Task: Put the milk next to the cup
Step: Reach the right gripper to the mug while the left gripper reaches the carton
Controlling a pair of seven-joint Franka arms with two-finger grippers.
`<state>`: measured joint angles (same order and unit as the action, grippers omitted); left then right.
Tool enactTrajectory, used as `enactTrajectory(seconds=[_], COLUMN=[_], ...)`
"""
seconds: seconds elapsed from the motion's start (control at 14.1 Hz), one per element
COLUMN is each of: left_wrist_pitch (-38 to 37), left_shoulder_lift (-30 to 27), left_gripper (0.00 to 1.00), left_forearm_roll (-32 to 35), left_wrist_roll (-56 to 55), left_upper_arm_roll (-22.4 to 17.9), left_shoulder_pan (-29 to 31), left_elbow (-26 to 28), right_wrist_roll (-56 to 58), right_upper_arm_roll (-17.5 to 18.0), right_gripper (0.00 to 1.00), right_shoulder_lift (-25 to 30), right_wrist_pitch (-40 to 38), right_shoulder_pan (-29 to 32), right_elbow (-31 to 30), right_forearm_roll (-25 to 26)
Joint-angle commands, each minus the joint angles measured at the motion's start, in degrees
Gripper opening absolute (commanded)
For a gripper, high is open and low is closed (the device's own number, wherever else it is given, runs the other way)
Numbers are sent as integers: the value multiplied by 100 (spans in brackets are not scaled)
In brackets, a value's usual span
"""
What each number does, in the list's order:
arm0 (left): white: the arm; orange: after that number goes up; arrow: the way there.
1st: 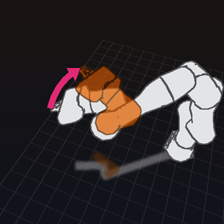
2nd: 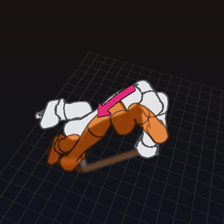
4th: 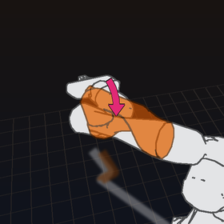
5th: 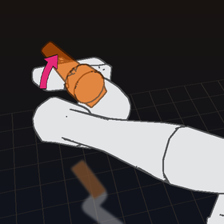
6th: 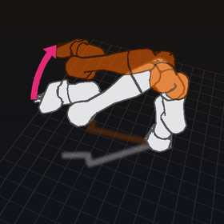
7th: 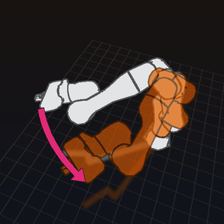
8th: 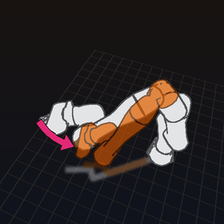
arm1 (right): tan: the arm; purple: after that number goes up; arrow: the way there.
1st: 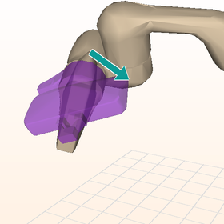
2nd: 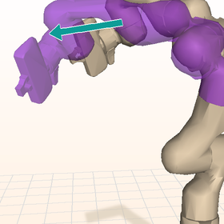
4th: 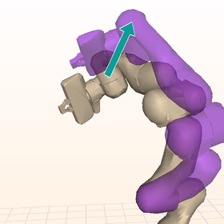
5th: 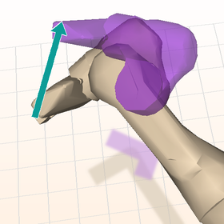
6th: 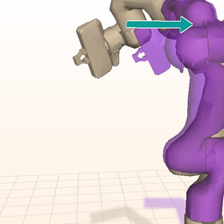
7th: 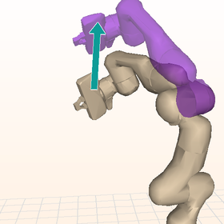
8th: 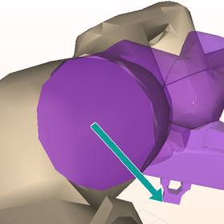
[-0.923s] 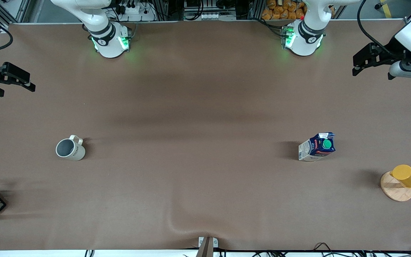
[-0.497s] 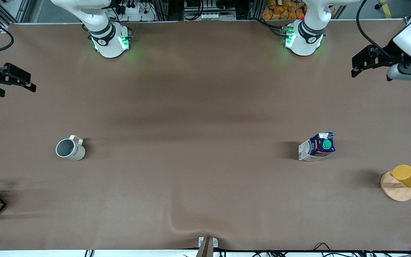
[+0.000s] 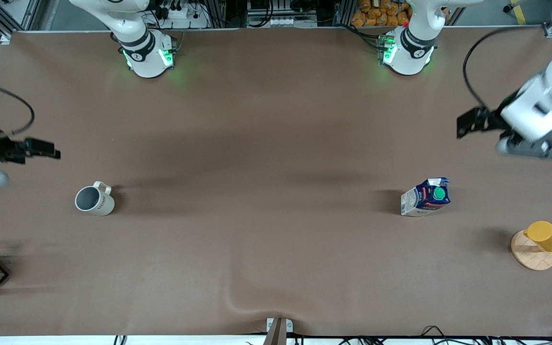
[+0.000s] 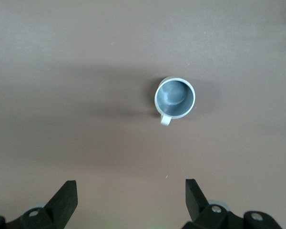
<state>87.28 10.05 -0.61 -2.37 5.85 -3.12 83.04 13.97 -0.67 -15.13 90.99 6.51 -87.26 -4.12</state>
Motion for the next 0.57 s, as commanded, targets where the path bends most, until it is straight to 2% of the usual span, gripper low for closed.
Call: enactTrajectory(seconds=[0.0, 0.21, 0.5], left_wrist_pitch=[245, 710, 1193], left_shoulder_lift=[557, 1112, 1464], left_gripper=[100, 100, 100], left_forearm_roll=[70, 105, 244], left_wrist_roll=[-62, -62, -71], left_upper_arm_roll=[21, 12, -40], left_shoulder_pan=[-13, 48, 66], left_elbow=[-43, -43, 176], right_wrist_roll=[325, 545, 1054], right_upper_arm_roll=[41, 41, 49], right_gripper=[100, 100, 100], right_shoulder_lift=[-244, -691, -1334], right_wrist_pitch=[619, 1314, 2166], right_shoulder_pan=[175, 316, 474], right_elbow=[-317, -521, -617], right_forearm_roll=[78, 95, 166])
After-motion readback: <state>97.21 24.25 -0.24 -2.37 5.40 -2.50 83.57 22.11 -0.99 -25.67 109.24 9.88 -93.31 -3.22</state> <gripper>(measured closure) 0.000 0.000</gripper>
